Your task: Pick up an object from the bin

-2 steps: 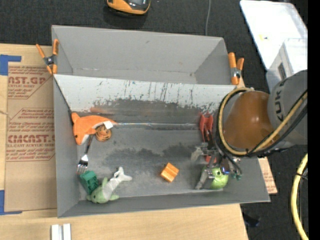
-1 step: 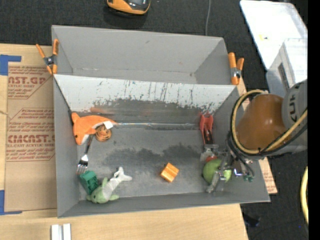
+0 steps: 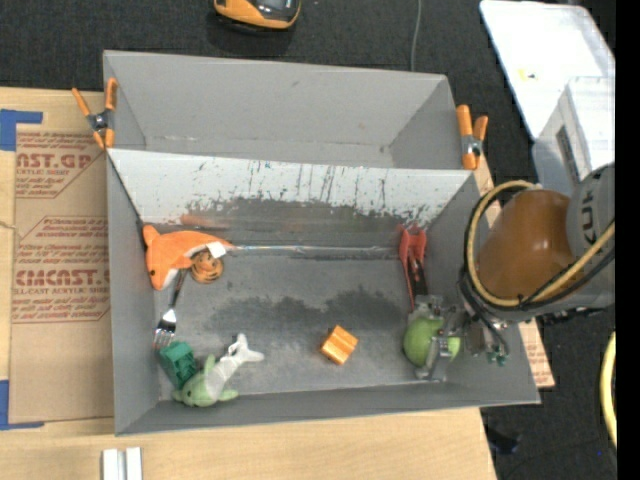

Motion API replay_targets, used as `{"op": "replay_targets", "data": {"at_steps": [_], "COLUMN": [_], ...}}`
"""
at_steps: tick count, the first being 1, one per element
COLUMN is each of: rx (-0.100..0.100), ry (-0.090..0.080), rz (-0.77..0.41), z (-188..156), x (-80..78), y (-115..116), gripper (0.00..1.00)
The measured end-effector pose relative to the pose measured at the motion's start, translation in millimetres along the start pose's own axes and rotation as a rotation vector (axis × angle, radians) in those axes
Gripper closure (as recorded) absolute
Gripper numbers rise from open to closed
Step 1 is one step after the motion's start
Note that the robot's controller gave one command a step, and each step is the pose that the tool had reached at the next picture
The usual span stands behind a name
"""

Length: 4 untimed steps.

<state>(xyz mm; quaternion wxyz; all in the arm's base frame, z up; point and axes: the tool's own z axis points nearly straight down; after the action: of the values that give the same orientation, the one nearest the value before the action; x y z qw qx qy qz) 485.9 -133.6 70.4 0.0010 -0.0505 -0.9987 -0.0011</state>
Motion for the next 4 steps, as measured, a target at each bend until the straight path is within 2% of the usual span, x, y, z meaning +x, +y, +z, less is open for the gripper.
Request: {"op": "replay_targets", "data": {"at_steps": [1,2,3,4], "rx": [0.000,0.001,-0.001,-0.001], "ry": [-0.002,-0.002,0.001,-0.001], "rz": [0.011,-0.165,-0.059,-0.109], "z": [0.1,0.0,-27.8,-16.5], "x": [-0.1,-22.0,-18.5,-9.4], "y": [3.6,16.5,-1.0,3.3], "gripper": [1.00,1.00,1.00,1.00]}}
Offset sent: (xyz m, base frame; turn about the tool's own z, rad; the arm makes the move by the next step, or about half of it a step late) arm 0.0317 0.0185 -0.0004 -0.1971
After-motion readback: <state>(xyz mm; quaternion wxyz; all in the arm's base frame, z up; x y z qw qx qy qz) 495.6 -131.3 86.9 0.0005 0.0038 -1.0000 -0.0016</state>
